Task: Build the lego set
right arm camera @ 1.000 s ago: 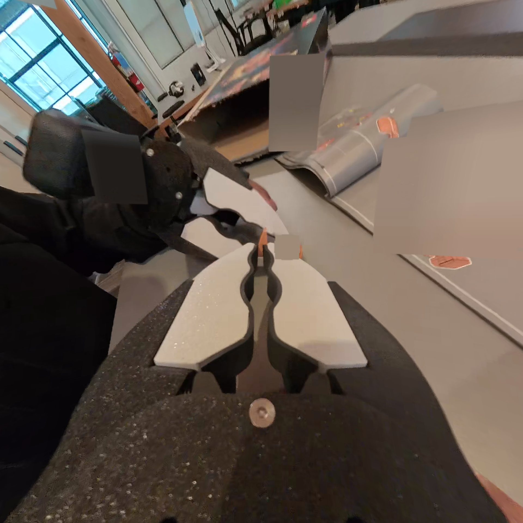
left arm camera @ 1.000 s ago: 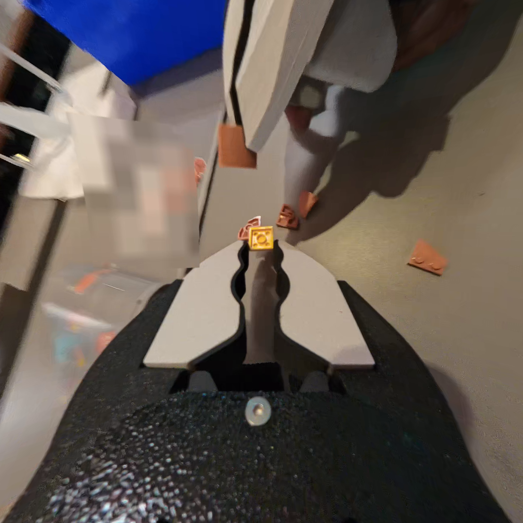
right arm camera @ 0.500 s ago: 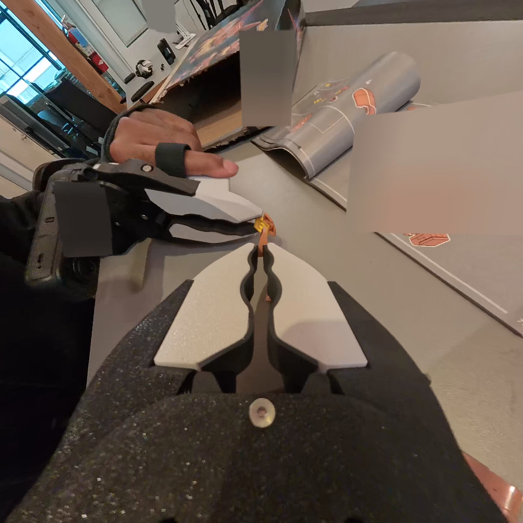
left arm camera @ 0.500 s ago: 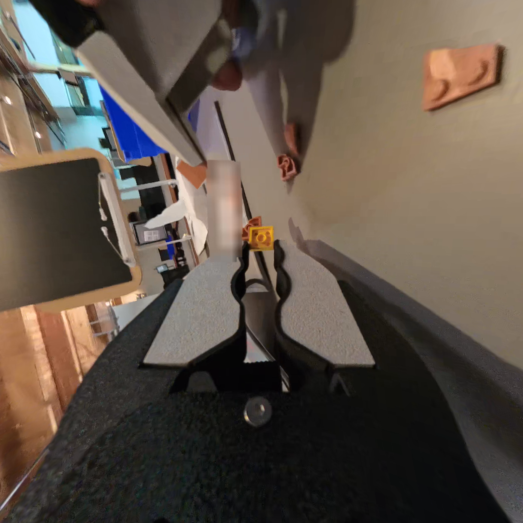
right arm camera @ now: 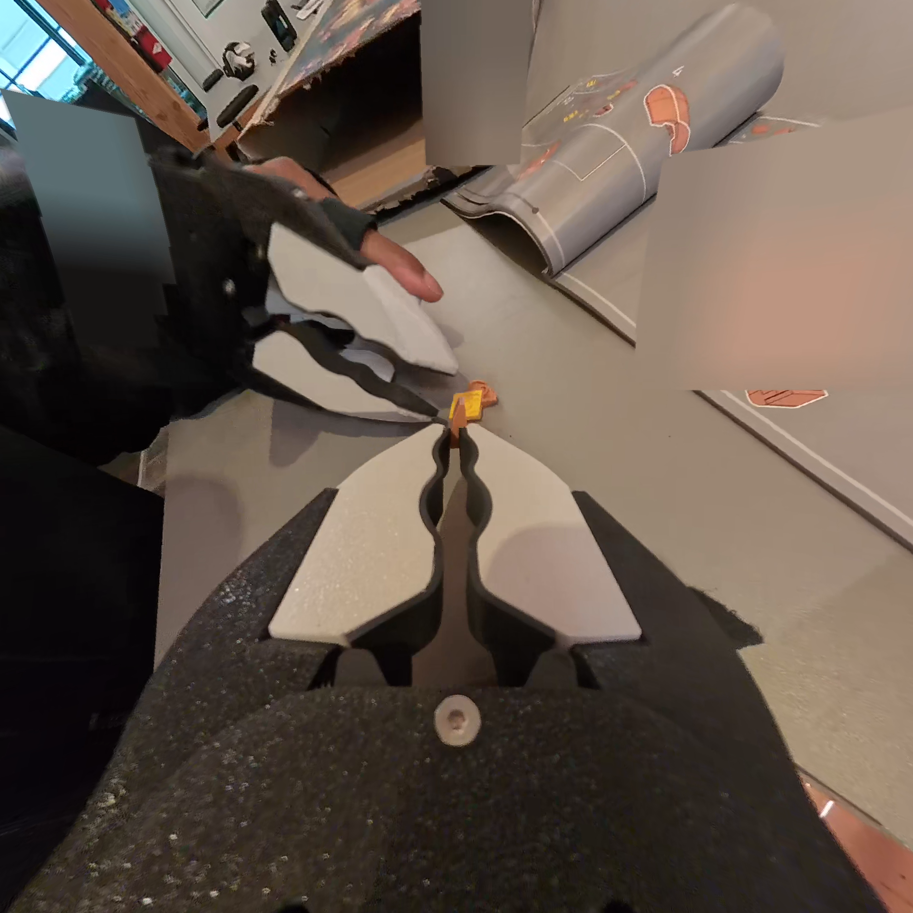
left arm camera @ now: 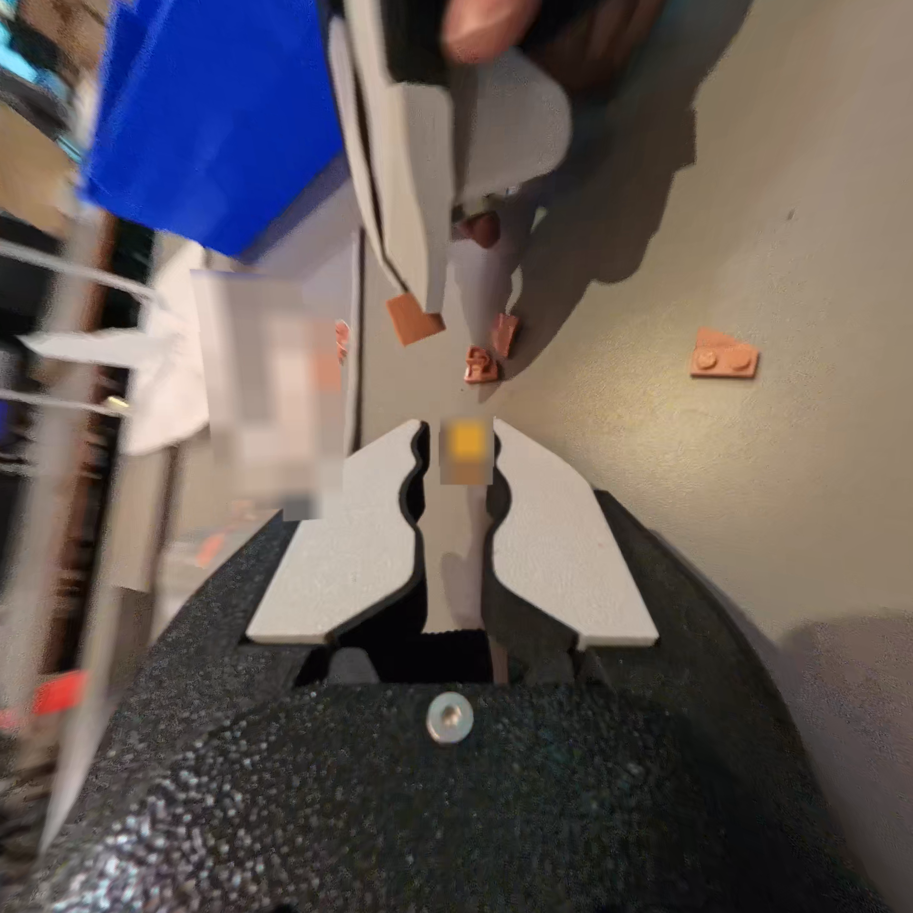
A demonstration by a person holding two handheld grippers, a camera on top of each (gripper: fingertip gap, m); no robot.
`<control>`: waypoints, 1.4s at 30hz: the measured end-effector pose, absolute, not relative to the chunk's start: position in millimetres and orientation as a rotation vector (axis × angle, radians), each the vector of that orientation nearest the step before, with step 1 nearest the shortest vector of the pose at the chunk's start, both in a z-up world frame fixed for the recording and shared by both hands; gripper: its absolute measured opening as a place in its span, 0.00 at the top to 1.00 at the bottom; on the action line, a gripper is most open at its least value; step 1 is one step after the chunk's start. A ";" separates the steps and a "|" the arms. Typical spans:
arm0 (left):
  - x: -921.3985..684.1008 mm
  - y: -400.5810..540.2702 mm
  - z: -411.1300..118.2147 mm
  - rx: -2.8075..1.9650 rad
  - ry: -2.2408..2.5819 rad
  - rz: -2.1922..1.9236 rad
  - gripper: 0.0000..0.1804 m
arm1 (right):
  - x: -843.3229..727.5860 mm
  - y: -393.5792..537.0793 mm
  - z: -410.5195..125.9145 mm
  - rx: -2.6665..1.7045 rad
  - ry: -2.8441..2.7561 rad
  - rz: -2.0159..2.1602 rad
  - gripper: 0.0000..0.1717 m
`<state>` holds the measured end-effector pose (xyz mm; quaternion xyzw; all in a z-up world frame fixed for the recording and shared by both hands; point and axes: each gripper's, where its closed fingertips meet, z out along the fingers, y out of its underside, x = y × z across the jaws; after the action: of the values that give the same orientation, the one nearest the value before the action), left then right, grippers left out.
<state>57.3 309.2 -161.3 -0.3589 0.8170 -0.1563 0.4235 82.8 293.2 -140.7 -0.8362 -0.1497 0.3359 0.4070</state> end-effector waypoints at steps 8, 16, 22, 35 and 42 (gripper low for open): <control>56.3 309.9 -173.5 -1.387 2.015 -0.683 0.82 | 81.0 292.6 -142.8 -2.119 -0.396 0.831 0.98; 57.6 310.4 -180.9 -1.472 1.999 -0.625 0.90 | 79.1 291.6 -144.6 -2.129 -0.414 0.821 0.98; 60.6 307.4 -175.9 -1.579 1.915 -0.826 0.94 | 76.4 290.1 -140.8 -2.115 -0.371 0.913 0.98; 75.8 309.0 -117.0 -1.808 1.308 -1.678 0.98 | 77.8 293.1 -123.1 -2.022 -0.269 1.033 0.98; 79.1 315.5 -82.5 -1.737 0.865 -2.094 0.98 | 68.4 291.2 -104.0 -1.885 -0.248 1.160 0.98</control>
<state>79.1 315.5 -82.5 -0.6022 0.3000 -0.7259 0.1429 68.4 291.2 -104.0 -0.7593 -0.1000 0.4674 0.4416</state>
